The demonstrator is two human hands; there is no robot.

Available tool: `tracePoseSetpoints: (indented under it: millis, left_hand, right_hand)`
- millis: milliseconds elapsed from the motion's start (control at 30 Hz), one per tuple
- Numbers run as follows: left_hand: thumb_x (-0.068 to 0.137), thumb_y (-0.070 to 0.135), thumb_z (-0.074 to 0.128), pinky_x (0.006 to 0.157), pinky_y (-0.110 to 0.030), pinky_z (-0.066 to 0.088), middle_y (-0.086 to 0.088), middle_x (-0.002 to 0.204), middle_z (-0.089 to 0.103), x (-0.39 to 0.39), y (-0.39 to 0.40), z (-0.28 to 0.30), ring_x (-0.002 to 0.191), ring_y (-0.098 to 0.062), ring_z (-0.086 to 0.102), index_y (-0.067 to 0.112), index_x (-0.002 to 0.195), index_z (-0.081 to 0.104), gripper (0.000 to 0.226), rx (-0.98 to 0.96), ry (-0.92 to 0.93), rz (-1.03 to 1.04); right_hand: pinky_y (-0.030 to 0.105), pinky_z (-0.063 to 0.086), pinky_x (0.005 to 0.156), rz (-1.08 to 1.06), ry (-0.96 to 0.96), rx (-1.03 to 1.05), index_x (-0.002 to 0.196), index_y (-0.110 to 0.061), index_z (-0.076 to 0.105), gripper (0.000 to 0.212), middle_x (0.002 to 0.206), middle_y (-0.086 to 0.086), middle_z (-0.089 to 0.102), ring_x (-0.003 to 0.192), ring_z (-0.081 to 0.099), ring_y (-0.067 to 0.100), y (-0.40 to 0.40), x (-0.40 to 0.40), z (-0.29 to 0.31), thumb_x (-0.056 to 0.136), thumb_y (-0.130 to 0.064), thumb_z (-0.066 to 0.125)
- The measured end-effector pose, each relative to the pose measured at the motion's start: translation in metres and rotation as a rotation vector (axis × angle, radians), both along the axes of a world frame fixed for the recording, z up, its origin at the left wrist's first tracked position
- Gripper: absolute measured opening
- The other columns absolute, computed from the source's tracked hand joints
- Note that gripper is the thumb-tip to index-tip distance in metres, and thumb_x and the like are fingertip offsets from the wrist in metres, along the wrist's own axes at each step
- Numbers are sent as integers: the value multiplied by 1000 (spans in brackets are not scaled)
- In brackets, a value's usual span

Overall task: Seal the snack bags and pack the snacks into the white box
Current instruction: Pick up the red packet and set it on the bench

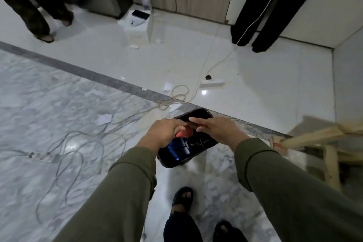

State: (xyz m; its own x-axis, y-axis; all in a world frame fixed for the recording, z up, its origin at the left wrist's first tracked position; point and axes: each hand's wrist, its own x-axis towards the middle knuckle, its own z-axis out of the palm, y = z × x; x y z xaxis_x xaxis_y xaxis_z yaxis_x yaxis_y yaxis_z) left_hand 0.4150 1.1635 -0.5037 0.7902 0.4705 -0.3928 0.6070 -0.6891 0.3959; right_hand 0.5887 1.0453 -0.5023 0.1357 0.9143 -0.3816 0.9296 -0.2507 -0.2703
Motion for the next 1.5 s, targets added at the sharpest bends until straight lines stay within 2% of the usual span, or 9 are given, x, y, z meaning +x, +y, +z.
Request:
tracePoseSetpoints:
  millis: [133,233,333,600,733,867,1033,1200,1500]
  left_hand:
    - [97,33,37,86,-36,46,-5,125,61,-1,16,-45,106,-28,58,37,131,48,36,-33,54,9]
    - [96,39,42,98,-37,41,-4,137,52,-2,23,-57,121,-26,50,31,136,43,41,-87,83,41]
    - [94,46,43,106,-37,35,-1,145,42,1,32,-41,132,-23,39,30,141,36,50,-73,104,15]
    - [90,59,41,117,-42,17,6,159,7,44,62,105,145,-18,14,37,147,19,65,10,83,-106]
    - [87,65,37,116,-46,15,6,159,3,80,71,191,145,-18,12,39,146,18,67,112,25,-180]
    - [87,67,37,116,-49,14,4,159,5,123,59,270,145,-21,12,38,146,19,69,182,-81,-267]
    - [86,66,37,116,-51,17,3,159,7,169,8,341,146,-20,8,39,146,19,68,261,-239,-410]
    - [87,65,38,114,-54,18,2,159,7,202,-71,388,146,-20,7,38,146,18,68,285,-353,-557]
    - [87,64,41,118,-45,13,-1,159,8,232,-298,432,146,-20,9,36,147,19,70,219,-467,-890]
  right_hand:
    - [42,47,88,16,27,-83,141,-53,17,51,123,7,57,110,55,27,24,4,-50,94,-55,34]
    - [46,39,101,59,-33,-144,145,-45,11,62,143,4,40,129,40,26,32,6,-63,91,-54,41]
    - [49,28,110,38,-78,-132,146,-42,10,69,155,2,19,142,21,26,33,8,-46,89,-55,46]
    - [43,20,111,-168,-122,-16,145,-44,15,64,157,1,15,143,16,19,34,32,92,88,-62,38]
    - [44,16,114,-307,-102,57,143,-47,16,60,157,0,16,144,14,18,24,52,177,89,-64,33]
    - [45,19,114,-409,-186,117,144,-45,18,58,156,2,19,143,18,21,-4,72,258,90,-63,30]
    - [44,20,112,-574,-291,214,143,-45,22,57,155,2,23,141,24,21,-69,91,335,90,-62,33]
    - [43,19,112,-740,-385,237,143,-46,20,56,156,1,21,143,20,19,-163,91,387,91,-61,33]
    - [46,24,112,-1074,-509,209,143,-44,21,56,154,2,22,141,23,23,-395,51,433,91,-61,32]
